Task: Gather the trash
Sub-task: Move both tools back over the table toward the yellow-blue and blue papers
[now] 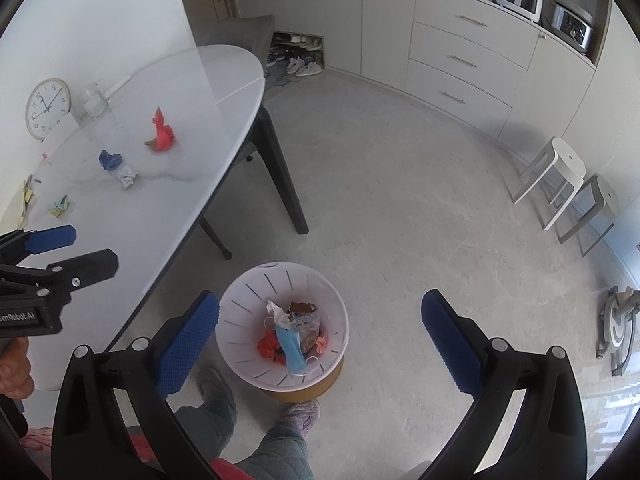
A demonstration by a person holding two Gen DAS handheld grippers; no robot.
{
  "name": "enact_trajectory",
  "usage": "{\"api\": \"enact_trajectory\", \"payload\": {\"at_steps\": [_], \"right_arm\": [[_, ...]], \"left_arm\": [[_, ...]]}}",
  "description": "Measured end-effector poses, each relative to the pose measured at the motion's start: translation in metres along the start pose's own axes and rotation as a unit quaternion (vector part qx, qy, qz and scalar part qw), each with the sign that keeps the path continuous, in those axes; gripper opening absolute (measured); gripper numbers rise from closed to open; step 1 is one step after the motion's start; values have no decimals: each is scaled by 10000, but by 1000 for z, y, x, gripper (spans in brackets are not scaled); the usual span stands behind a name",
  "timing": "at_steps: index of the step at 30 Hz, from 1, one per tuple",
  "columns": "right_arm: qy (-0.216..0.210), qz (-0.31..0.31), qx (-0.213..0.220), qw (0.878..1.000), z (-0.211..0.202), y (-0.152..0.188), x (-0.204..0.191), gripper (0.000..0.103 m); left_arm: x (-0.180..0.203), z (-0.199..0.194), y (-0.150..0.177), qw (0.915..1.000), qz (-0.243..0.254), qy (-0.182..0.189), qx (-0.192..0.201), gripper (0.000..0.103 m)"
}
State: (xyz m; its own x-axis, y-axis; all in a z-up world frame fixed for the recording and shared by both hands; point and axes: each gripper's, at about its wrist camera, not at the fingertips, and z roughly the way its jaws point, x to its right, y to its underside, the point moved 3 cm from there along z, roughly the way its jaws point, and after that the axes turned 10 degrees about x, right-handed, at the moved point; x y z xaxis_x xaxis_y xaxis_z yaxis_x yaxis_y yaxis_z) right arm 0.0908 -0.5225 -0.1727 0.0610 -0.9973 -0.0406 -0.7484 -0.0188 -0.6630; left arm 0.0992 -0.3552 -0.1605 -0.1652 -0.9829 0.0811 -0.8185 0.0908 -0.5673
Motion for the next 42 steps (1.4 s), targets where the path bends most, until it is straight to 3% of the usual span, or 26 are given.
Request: {"api": "enact_trajectory", "payload": {"at_steps": [6,14,25,33,42], "right_arm": [[-165,-179,53,9997,4,-12,-37,101],[-424,-408,116,9982,13,-28,-112,101],[-648,-644,51,9958,26,-40,-213,101],[-695,-717,-6,9950,42,-48,-273,101],[-637,-779,-77,9949,51,-54,-306,101]], "left_arm": [[-58,-24,3,9987,-364,-337,150,95],[-166,-54,10,9915,-954,-842,287,95],[-287,-70,23,9820,-1459,-1135,392,95],[-343,-69,29,9823,-1430,-1152,369,95],[-379,-60,28,9849,-1285,-1083,427,95]]}}
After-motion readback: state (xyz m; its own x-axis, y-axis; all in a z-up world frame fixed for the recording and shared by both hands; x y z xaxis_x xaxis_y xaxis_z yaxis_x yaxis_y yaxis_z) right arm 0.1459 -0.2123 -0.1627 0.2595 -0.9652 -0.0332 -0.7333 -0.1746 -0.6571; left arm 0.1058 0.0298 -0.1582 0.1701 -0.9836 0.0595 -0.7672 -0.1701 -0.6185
